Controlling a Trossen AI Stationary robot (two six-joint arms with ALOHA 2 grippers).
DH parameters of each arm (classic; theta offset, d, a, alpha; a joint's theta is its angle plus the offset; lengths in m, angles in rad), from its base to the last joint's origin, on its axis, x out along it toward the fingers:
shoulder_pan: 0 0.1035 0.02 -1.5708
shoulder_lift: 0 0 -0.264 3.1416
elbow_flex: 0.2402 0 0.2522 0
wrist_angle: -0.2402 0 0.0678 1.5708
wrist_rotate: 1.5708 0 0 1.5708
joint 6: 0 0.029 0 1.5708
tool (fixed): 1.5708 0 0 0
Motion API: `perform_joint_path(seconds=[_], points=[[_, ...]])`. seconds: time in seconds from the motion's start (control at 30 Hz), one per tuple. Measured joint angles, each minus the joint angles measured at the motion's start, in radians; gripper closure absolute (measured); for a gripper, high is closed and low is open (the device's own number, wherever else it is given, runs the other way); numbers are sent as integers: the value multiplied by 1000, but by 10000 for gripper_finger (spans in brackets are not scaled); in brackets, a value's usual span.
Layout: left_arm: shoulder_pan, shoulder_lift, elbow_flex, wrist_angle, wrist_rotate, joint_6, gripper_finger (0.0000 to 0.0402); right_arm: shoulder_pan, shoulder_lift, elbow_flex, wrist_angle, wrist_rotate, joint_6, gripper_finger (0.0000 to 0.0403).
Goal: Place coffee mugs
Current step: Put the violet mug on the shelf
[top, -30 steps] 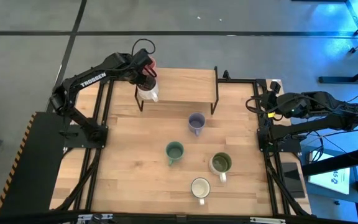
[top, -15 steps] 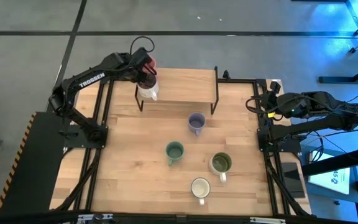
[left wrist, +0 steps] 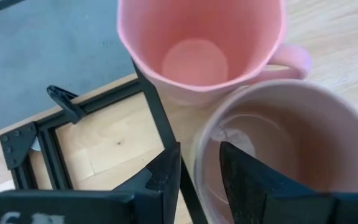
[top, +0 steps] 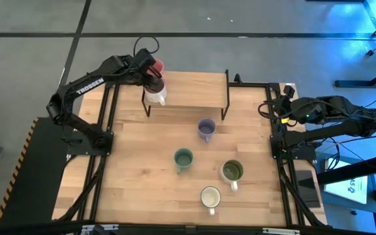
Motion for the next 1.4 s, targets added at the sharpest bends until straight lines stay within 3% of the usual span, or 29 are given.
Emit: perform_joint_path(seconds=[0.43,0.83,1.1,1.27,1.4], points=[[-7,-114,0,7,24,1,291,0,0,0,0,0,0,210],[-124,-233,0,122,138,-1,291,0,0,0,0,0,0,210],[-357,-227,0,224,290,-20,293,0,0,0,0,0,2,210],[-555,-170,-1,313,255,-83,293,0,0,0,0,0,3,210],[-698,-92,-1,412,154,-111,293,0,0,0,0,0,4,210]])
